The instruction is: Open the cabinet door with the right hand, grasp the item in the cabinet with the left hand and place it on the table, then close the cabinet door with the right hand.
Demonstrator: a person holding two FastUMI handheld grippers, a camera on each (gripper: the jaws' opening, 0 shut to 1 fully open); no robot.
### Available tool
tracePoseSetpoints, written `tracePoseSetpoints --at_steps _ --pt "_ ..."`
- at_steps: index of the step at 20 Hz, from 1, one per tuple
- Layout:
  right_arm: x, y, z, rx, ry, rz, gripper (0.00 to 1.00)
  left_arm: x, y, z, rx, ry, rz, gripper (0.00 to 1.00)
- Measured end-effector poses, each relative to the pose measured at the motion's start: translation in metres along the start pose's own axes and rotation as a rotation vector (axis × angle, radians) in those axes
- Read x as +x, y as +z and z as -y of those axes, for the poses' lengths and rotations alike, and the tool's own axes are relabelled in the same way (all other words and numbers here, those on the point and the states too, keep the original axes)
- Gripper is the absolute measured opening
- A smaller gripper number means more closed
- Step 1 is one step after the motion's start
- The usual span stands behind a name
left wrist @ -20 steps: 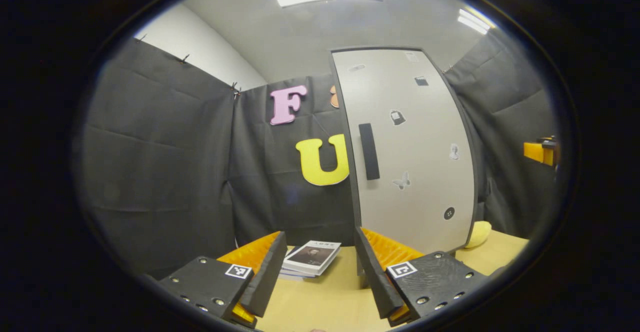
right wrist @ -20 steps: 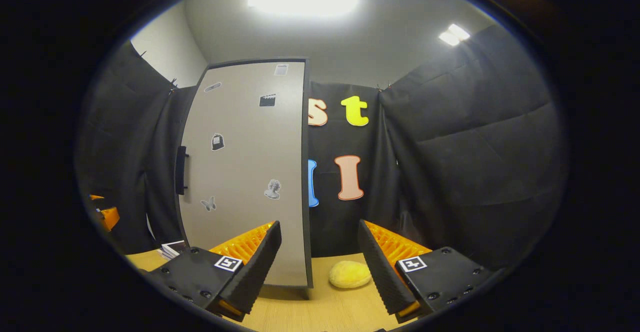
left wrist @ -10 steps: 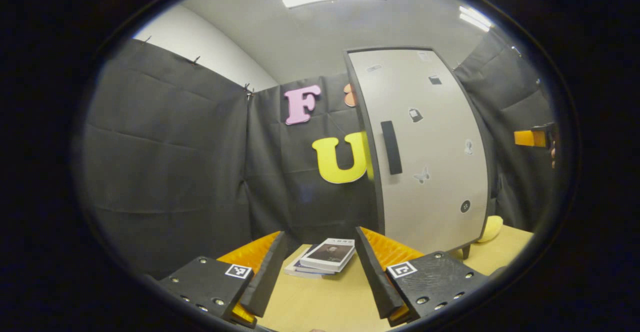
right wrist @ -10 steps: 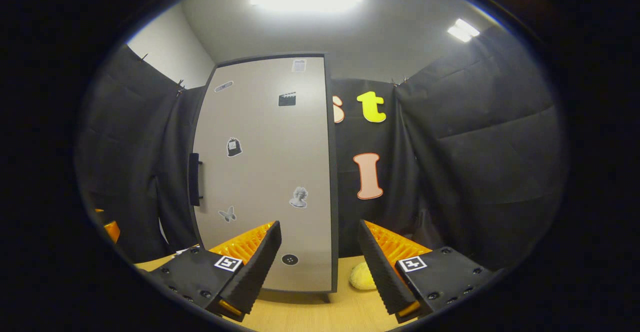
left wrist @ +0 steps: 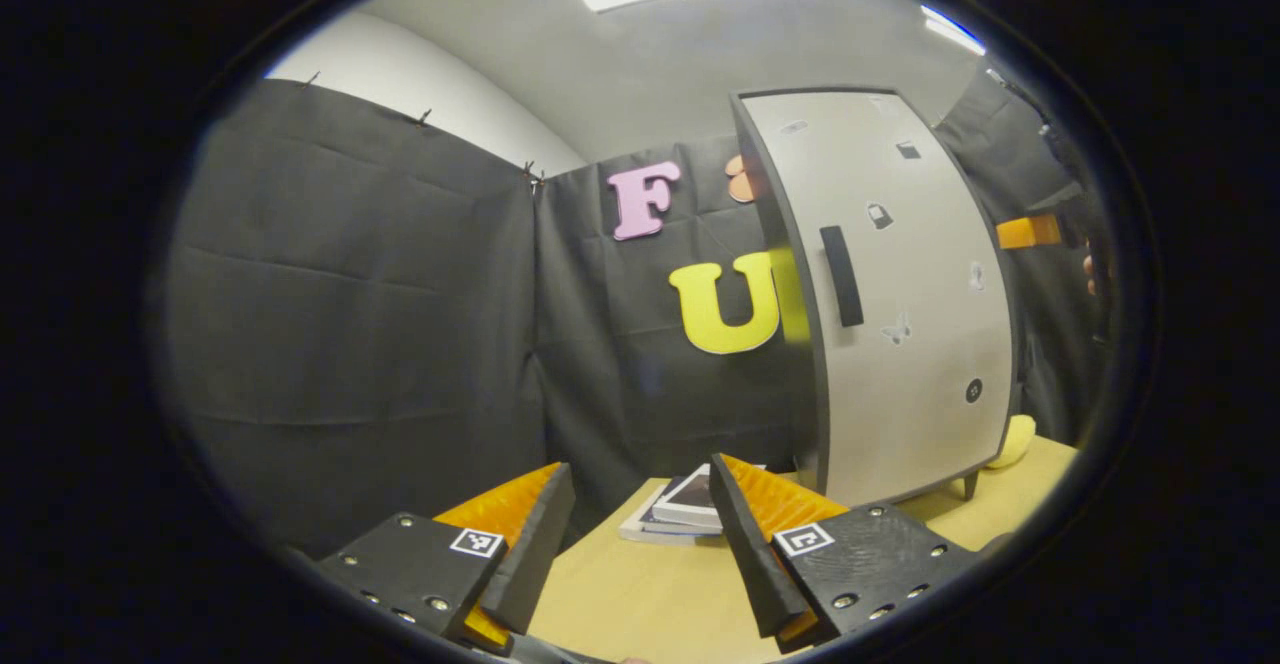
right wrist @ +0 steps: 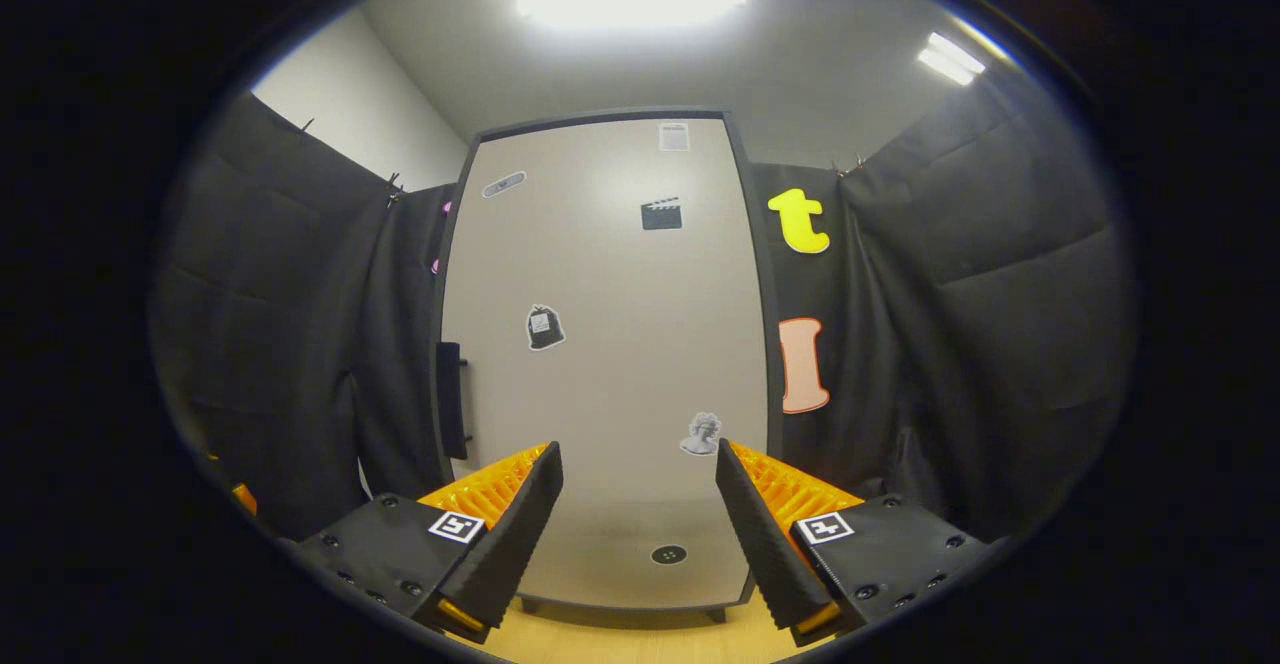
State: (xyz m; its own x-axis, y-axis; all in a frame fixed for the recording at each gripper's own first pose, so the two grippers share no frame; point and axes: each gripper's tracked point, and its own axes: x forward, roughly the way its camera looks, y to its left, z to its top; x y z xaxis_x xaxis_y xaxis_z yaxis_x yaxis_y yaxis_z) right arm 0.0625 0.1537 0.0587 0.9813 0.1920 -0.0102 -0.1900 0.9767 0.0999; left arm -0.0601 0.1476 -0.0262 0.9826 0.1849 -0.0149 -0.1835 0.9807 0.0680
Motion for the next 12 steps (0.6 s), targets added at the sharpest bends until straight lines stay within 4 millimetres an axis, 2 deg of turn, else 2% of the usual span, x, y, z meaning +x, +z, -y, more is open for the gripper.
tracePoseSetpoints --at_steps 3,6,12 --pt "0.013 0.002 -0.023 -0.004 0.027 0.003 0.97 -0.001 -0.01 -0.017 0.005 0.024 -0.018 0.83" --pt "0.025 0.0 -0.047 0.009 0.057 -0.013 0.98 -0.001 -0.011 -0.038 0.013 0.048 -0.024 0.82" --pt "0.051 -0.009 -0.081 -0.002 0.085 -0.053 0.97 -0.005 -0.017 -0.072 0.022 0.103 -0.041 0.82"
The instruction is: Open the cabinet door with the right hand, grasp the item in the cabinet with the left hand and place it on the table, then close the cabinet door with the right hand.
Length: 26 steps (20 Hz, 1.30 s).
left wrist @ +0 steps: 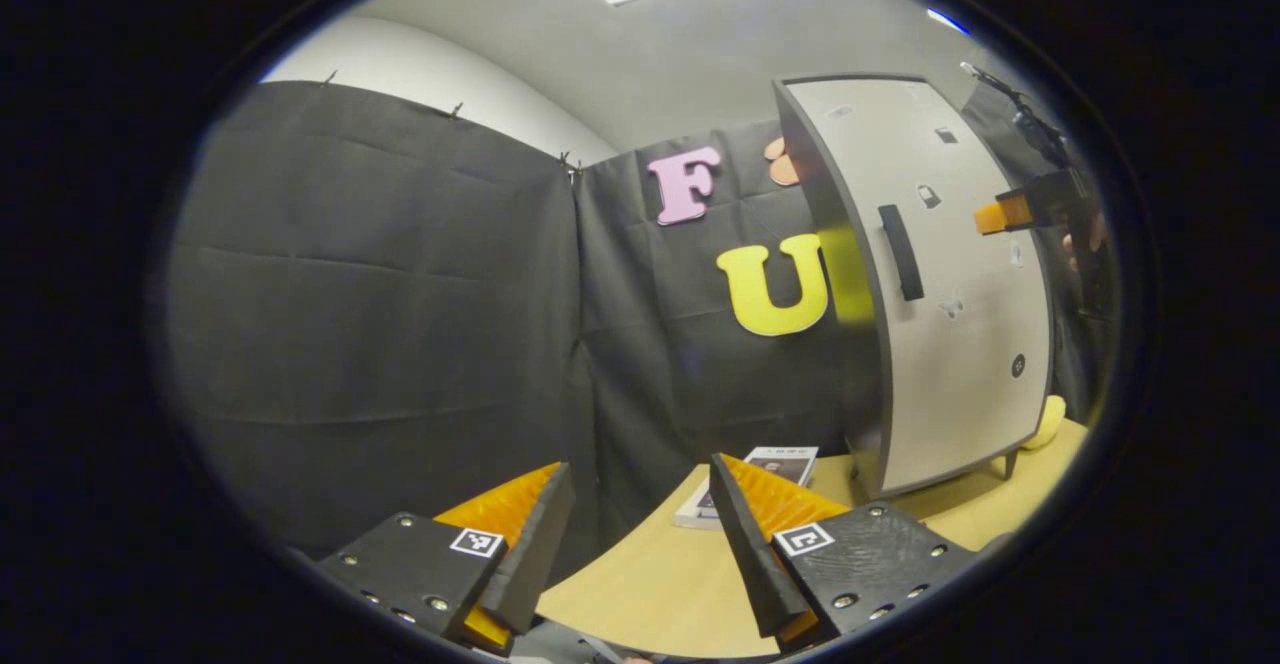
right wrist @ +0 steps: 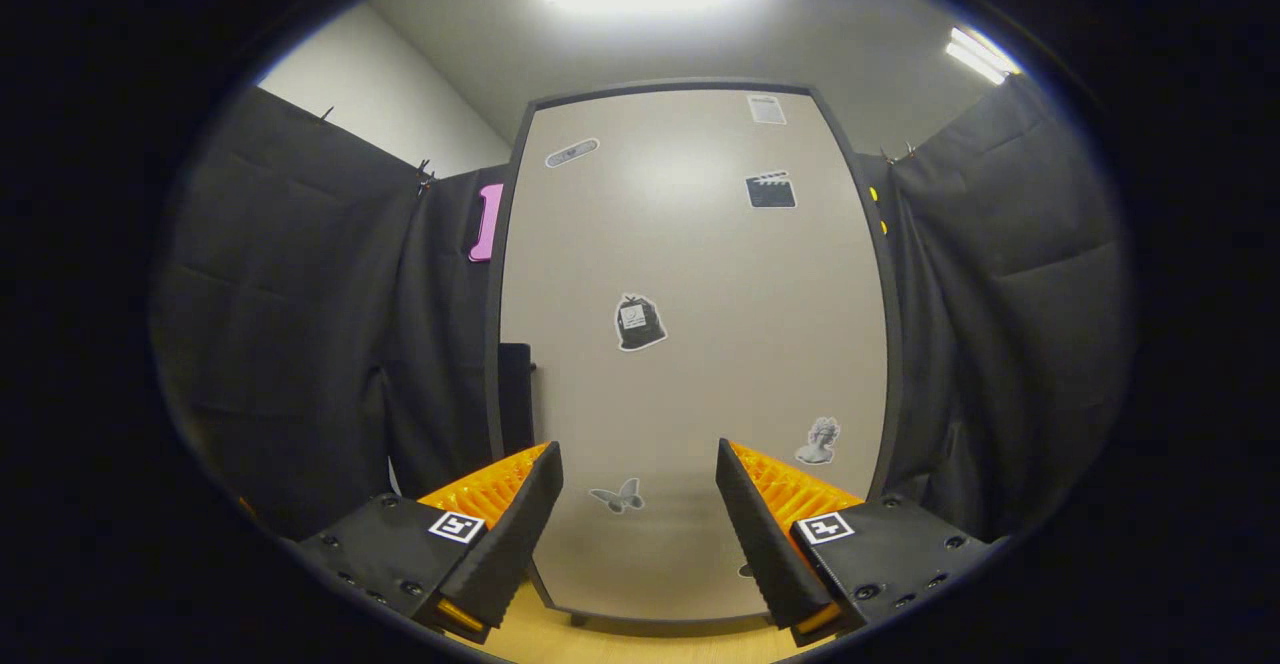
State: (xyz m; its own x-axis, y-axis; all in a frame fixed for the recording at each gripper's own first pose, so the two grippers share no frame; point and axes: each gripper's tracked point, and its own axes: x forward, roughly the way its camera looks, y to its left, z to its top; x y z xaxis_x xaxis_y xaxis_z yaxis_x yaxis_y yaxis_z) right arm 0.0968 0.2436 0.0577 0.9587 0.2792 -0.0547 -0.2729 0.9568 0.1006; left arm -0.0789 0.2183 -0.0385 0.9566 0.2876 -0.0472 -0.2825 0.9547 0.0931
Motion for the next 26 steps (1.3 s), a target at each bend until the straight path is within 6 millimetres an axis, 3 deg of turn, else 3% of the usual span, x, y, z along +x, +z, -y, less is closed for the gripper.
tracePoseSetpoints --at_steps 7,20,23,26 --pt "0.029 -0.007 -0.03 0.023 0.023 -0.035 0.97 0.002 -0.009 -0.033 0.019 0.049 -0.024 0.82" --pt "0.076 -0.01 -0.084 0.064 0.072 -0.081 0.97 0.0 -0.043 -0.081 -0.008 0.124 -0.082 0.82" --pt "0.087 -0.02 -0.095 0.061 0.084 -0.123 0.94 -0.004 -0.049 -0.09 -0.006 0.136 -0.093 0.82" --pt "0.095 -0.029 -0.102 0.056 0.082 -0.151 0.77 -0.008 -0.053 -0.098 -0.007 0.147 -0.101 0.83"
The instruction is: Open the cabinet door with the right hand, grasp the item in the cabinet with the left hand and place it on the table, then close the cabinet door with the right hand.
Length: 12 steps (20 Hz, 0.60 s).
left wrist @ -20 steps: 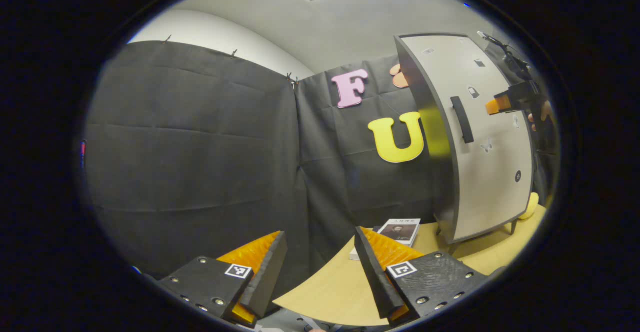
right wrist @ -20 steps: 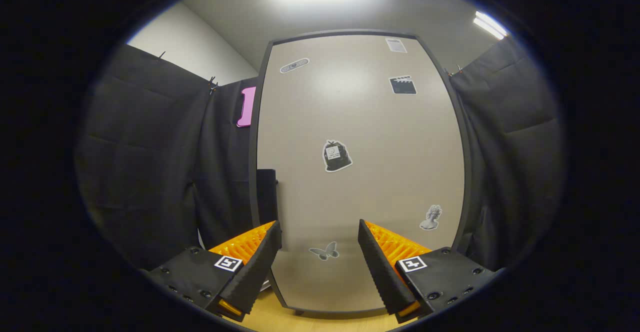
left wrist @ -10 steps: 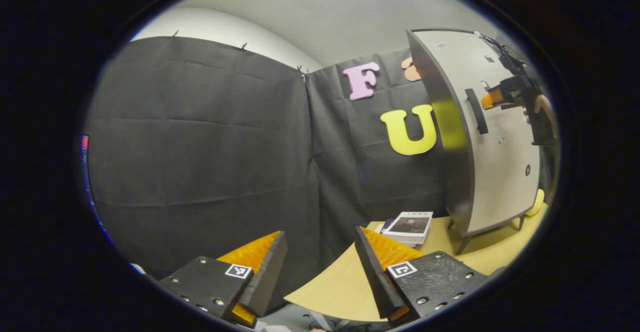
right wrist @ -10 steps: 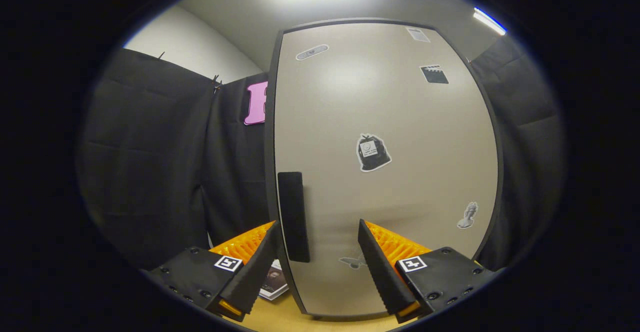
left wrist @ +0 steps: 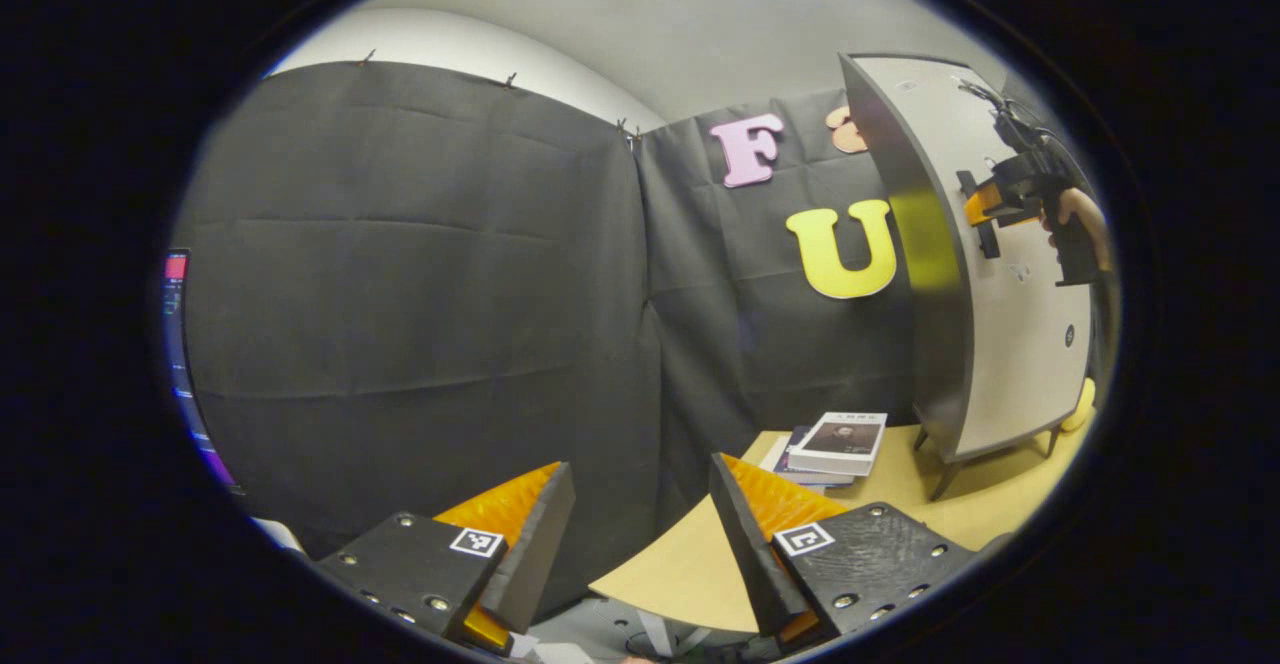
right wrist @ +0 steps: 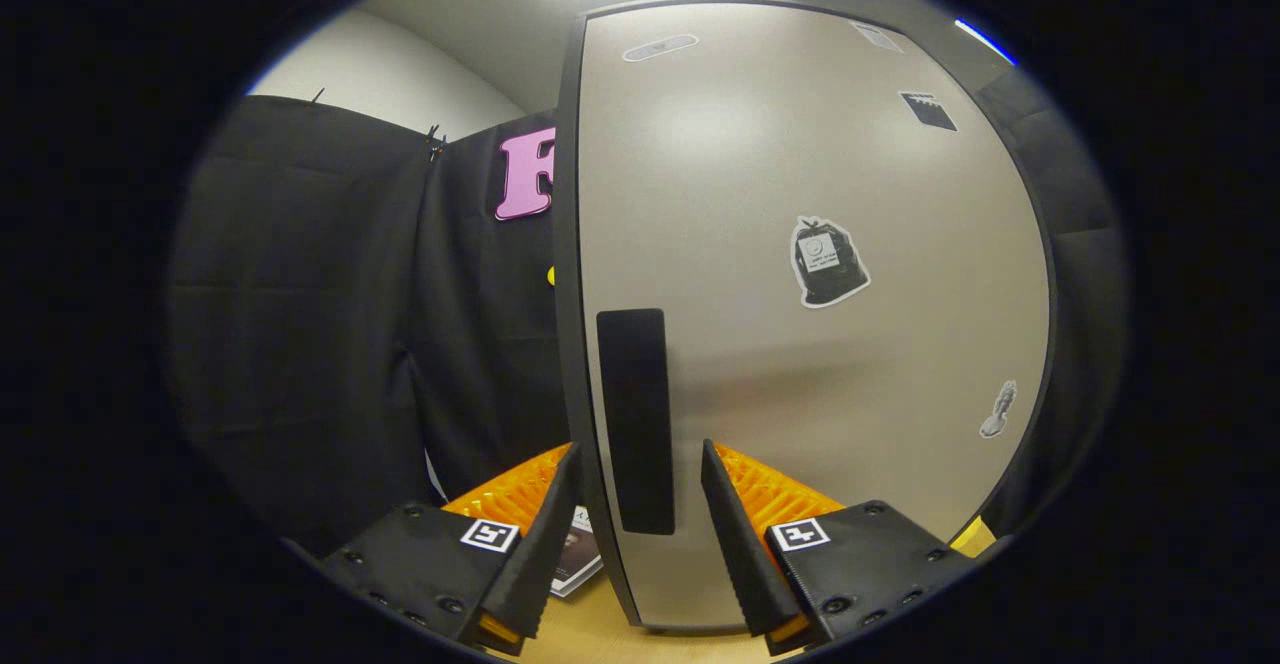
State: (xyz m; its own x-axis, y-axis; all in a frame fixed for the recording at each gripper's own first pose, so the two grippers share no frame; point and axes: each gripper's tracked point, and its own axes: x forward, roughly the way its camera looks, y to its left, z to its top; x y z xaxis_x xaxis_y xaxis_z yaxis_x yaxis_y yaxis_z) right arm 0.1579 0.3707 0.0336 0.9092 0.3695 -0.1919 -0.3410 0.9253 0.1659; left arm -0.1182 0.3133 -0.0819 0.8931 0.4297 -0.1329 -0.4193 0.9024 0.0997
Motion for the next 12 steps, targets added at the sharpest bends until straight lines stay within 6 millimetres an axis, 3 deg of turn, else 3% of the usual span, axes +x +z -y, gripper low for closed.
tracePoseSetpoints --at_steps 1,3,5,7,10,12 --pt "0.002 -0.002 0.0 -0.001 -0.003 -0.008 0.7 -0.002 -0.002 -0.002 0.0 0.003 -0.003 0.83" --pt "0.007 -0.002 0.001 -0.004 -0.023 -0.008 0.69 -0.001 -0.003 -0.005 -0.001 0.005 -0.006 0.82" --pt "0.01 -0.002 0.004 -0.015 -0.044 -0.014 0.34 0.0 -0.005 -0.006 -0.001 0.007 -0.008 0.82" --pt "0.014 -0.003 0.003 -0.024 -0.051 -0.015 0.43 0.001 -0.004 -0.005 -0.003 0.003 -0.007 0.82" --pt "0.01 -0.002 0.003 -0.056 -0.048 -0.033 0.28 0.002 -0.001 0.0 -0.001 -0.01 -0.001 0.82" --pt "0.01 -0.003 0.003 -0.04 -0.023 -0.037 0.13 0.002 0.002 0.005 -0.003 -0.022 0.004 0.82"
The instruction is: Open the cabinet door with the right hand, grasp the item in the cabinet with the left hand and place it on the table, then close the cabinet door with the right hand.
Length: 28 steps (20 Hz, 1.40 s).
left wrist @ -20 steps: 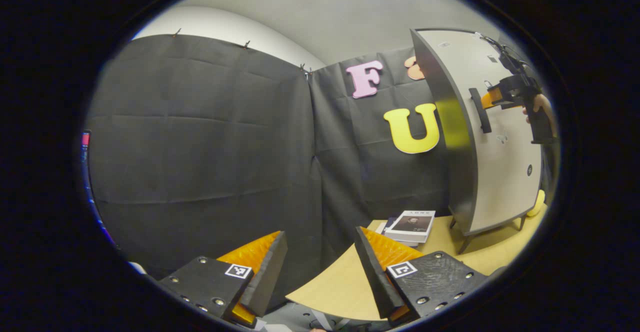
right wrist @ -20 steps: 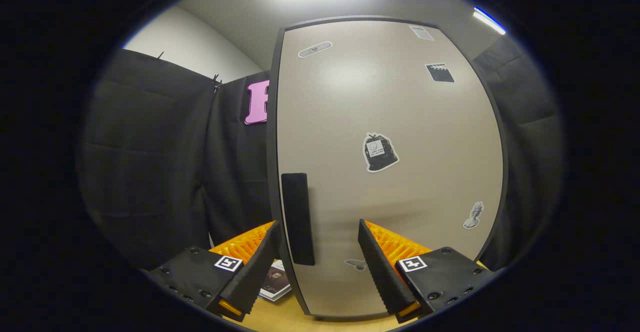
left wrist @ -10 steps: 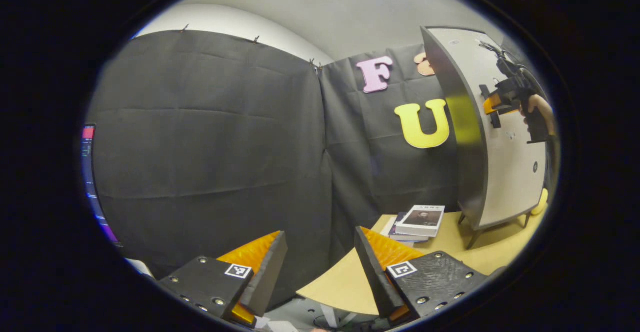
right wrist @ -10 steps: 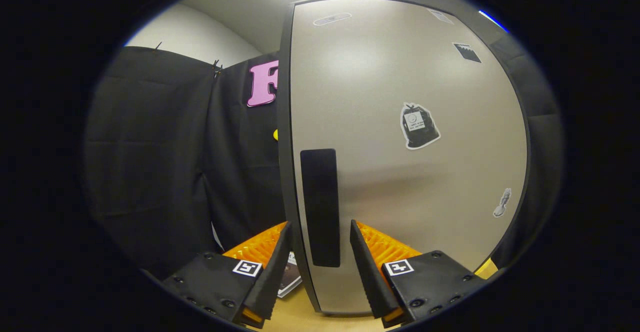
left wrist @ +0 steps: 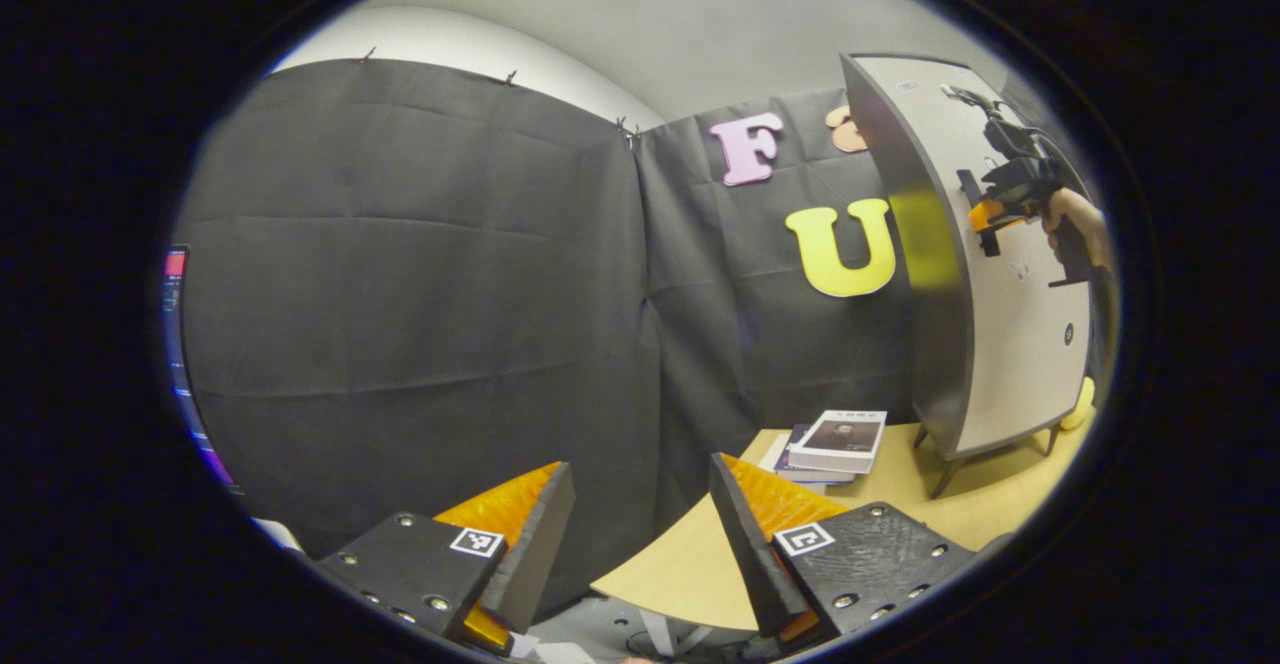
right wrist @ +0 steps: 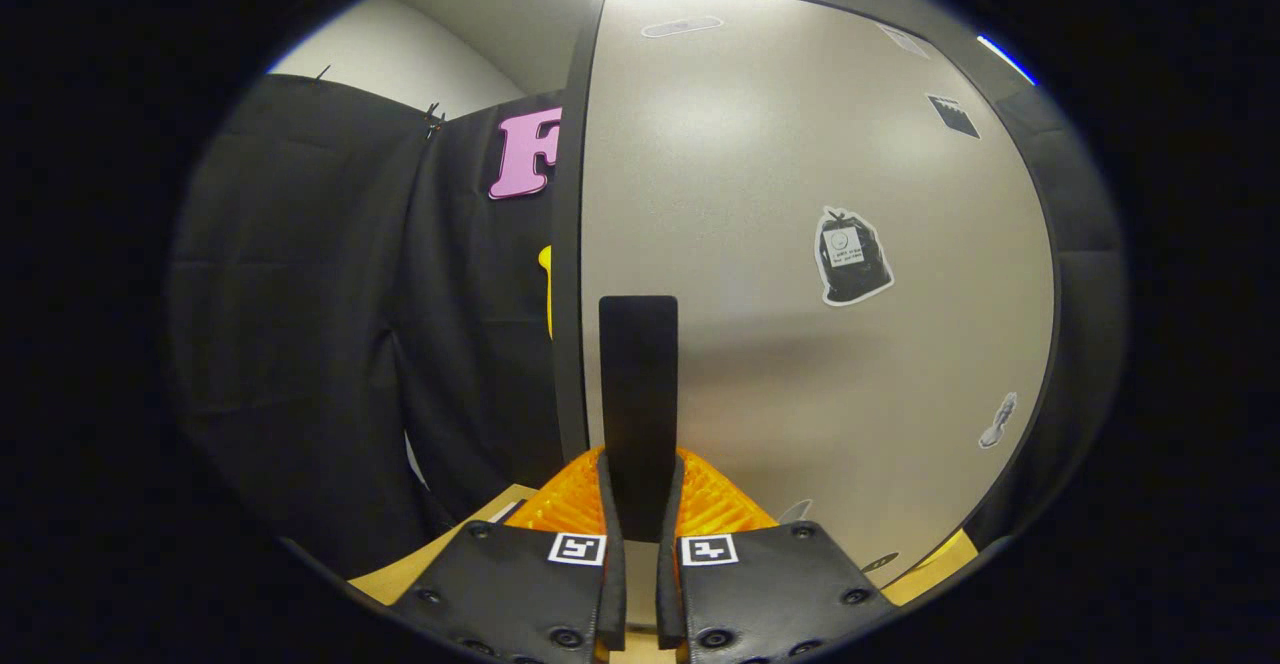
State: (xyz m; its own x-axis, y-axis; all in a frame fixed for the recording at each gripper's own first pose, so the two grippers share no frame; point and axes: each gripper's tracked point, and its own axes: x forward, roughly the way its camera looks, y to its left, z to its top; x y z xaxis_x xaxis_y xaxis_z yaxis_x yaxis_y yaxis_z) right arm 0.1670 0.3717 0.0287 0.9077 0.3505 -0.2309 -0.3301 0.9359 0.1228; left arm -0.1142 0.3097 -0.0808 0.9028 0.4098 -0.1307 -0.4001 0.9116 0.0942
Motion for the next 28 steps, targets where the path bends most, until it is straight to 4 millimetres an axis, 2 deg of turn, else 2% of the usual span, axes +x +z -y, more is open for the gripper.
tracePoseSetpoints --at_steps 5,6,7,10,16,17,18,21,28 --pt "-0.014 0.001 -0.004 0.006 0.052 -0.014 0.11 0.003 0.009 0.016 0.0 -0.034 0.026 0.82" --pt "-0.018 0.001 -0.005 0.009 0.064 -0.017 0.13 0.003 0.013 0.019 0.0 -0.043 0.032 0.82" --pt "-0.021 0.002 -0.005 0.009 0.076 -0.015 0.11 0.003 0.015 0.023 0.0 -0.054 0.037 0.82" --pt "-0.032 0.002 -0.008 0.015 0.112 -0.027 0.13 0.004 0.022 0.036 0.004 -0.084 0.053 0.83" --pt "-0.057 0.004 -0.007 0.024 0.169 -0.045 0.13 0.002 0.035 0.075 0.012 -0.166 0.087 0.83" --pt "-0.057 0.003 -0.007 0.019 0.183 -0.042 0.16 0.003 0.037 0.084 0.015 -0.184 0.094 0.83" --pt "-0.06 0.002 -0.006 0.014 0.196 -0.045 0.13 0.003 0.041 0.091 0.016 -0.201 0.102 0.83" --pt "-0.073 0.003 -0.004 0.023 0.225 -0.054 0.13 0.001 0.052 0.114 0.018 -0.254 0.129 0.83" --pt "-0.093 0.004 0.003 0.017 0.237 -0.067 0.13 -0.005 0.059 0.157 0.016 -0.356 0.148 0.82"
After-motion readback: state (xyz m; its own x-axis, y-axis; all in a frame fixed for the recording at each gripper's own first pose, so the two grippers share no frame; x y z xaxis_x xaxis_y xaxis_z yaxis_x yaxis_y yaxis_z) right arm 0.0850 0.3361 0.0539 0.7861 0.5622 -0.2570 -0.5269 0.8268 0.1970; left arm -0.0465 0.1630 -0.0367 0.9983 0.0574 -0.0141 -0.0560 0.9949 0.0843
